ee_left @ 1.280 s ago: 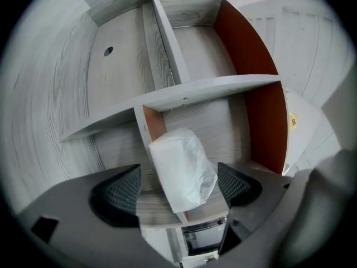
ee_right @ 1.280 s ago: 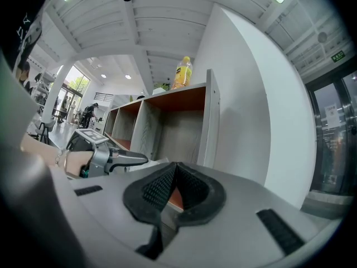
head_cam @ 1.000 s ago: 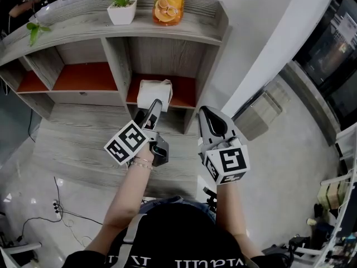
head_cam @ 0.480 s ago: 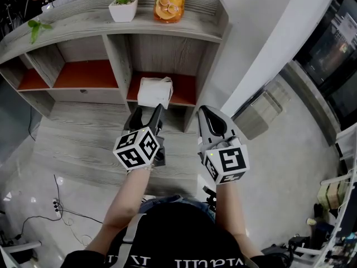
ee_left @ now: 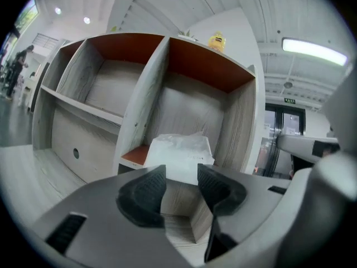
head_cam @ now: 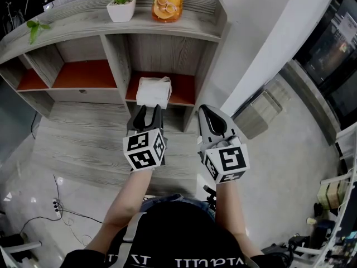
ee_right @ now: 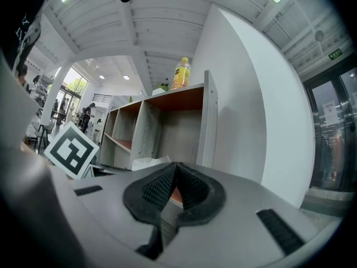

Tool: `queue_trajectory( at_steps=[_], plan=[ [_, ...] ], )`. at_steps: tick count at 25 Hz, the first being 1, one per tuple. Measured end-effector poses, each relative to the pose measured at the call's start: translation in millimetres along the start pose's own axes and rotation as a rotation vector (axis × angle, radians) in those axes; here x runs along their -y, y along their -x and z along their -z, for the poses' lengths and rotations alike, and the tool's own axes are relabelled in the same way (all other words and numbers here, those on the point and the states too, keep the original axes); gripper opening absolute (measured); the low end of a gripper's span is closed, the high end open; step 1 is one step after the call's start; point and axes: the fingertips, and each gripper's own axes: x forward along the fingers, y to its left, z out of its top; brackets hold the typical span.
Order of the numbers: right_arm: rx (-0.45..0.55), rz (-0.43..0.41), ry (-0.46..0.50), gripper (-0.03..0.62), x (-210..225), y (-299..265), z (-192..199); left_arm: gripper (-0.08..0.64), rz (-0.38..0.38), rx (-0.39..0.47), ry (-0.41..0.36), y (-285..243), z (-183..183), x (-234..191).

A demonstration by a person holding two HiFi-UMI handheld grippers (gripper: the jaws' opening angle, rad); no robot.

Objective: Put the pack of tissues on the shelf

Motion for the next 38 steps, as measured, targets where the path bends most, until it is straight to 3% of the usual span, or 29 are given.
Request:
queue_trajectory(
  at_steps=[4,38],
  plan=[
    [0.001,-0.003,-0.001,0.017,2,-2,1,0.183,-0.02,-0.01,-0.07,-5,3,3],
    [0.021,-0.018,0.02,0.017,12,-17,-10,0.181,-0.039,-0.03,-0.112,-45,-4,4]
  ],
)
